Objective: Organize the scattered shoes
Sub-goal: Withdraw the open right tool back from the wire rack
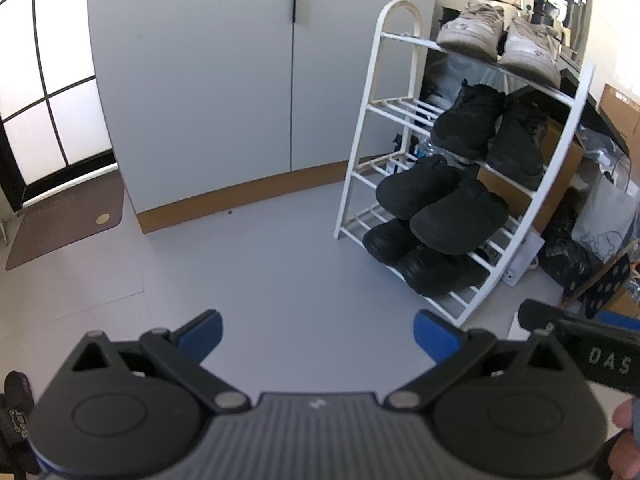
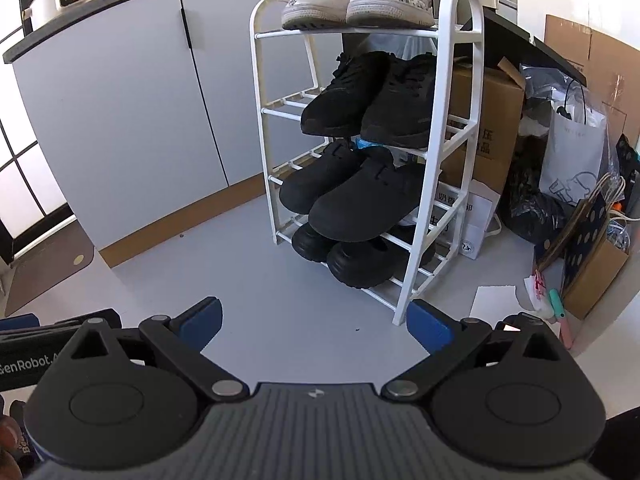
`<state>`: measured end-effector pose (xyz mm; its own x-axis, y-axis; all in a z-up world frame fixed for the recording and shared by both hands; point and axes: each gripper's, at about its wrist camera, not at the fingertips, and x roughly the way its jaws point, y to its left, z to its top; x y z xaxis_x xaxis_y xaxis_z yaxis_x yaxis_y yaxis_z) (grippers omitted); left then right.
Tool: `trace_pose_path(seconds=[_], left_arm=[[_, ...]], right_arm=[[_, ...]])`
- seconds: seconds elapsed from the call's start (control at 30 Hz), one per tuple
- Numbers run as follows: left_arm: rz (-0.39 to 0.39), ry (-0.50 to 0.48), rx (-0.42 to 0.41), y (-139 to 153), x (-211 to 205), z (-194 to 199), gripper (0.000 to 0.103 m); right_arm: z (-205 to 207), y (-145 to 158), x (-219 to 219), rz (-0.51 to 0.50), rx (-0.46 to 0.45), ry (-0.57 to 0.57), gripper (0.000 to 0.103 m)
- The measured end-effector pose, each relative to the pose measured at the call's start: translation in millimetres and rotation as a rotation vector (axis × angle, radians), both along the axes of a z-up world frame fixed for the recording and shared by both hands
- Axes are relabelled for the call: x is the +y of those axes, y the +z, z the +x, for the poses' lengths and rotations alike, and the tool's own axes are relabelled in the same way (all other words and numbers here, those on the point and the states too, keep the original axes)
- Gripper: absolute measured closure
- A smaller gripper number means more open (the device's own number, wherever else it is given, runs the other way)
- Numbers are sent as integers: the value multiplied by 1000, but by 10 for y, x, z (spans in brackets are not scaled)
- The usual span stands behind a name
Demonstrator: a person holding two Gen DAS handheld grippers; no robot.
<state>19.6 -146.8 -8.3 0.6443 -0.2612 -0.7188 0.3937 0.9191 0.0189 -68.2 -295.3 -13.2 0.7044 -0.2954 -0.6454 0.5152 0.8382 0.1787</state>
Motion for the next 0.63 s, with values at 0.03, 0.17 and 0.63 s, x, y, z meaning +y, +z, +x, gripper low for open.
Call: trace_pose_path(seconds=[0.03, 0.17, 0.63], left_arm=[[-3, 1, 1, 2, 5, 2, 0], [-3, 12, -6, 7, 22, 5, 0], [4, 10, -27, 37, 23, -27, 0]], right_arm=[[-2, -1, 2, -1, 0, 0, 2], [-10, -3, 10, -6, -2, 1, 2], [64, 30, 8, -12, 7, 4, 2]])
